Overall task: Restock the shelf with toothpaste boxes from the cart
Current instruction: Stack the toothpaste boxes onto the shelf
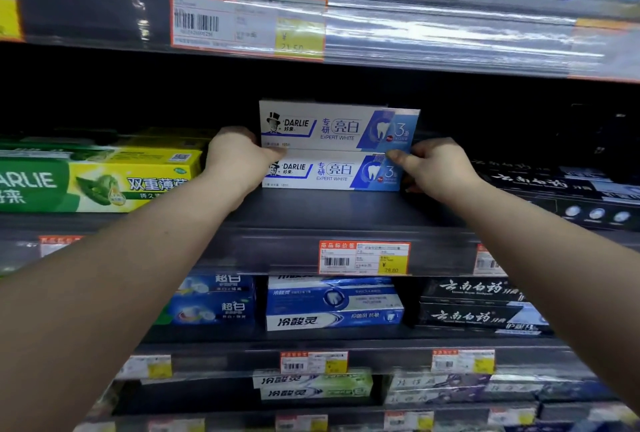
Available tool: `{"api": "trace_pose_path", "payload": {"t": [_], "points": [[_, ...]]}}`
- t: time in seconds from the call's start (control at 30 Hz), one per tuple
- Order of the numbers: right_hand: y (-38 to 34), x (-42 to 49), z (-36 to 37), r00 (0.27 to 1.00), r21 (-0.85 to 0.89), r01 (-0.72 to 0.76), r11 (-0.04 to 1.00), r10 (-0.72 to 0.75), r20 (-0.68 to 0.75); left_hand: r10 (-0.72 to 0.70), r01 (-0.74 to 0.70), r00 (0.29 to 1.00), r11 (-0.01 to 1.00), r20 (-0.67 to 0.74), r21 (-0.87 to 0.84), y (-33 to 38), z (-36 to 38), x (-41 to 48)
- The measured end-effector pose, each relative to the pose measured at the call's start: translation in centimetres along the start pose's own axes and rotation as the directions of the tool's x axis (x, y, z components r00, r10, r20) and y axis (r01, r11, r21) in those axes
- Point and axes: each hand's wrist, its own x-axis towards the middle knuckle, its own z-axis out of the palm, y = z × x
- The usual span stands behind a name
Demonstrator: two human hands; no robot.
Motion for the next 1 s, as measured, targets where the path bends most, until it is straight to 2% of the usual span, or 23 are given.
{"api": "trace_pose_path", "payload": {"t": [0.3,0.57,0.7,0.87,1.0], "points": [[-0.2,0.1,0.0,1.000,-0.057,-0.013,0.998,0.014,0.009,-0.034,0.034,0.999,0.999,0.024,-0.006,0.0,-0.1,0.2],[-0.8,-1.6,-1.2,0.999,-0.089,-0.002,0.996,0.006,0.043,0.008,-0.010,1.000,0.991,0.017,0.136,1.0,-1.0,-1.5],[-1.6,-3.3,-2.5,0.992,-0.088,0.096,0.991,-0.088,0.096,0.060,-0.054,0.998,0.979,-0.023,0.196,2.1,-1.9,-4.0],[-3.0,-6.6,-3.5,0.971,-0.171,0.207,0.963,-0.181,0.157,0.171,-0.153,0.983,0.959,-0.059,0.240,3.2,-3.5,-9.1],[-5.3,-10.6,-2.6,0.892,-0.255,0.415,0.874,-0.335,0.303,0.170,-0.160,0.985,0.928,-0.003,0.338,2.1,-6.6,-14.0]]}}
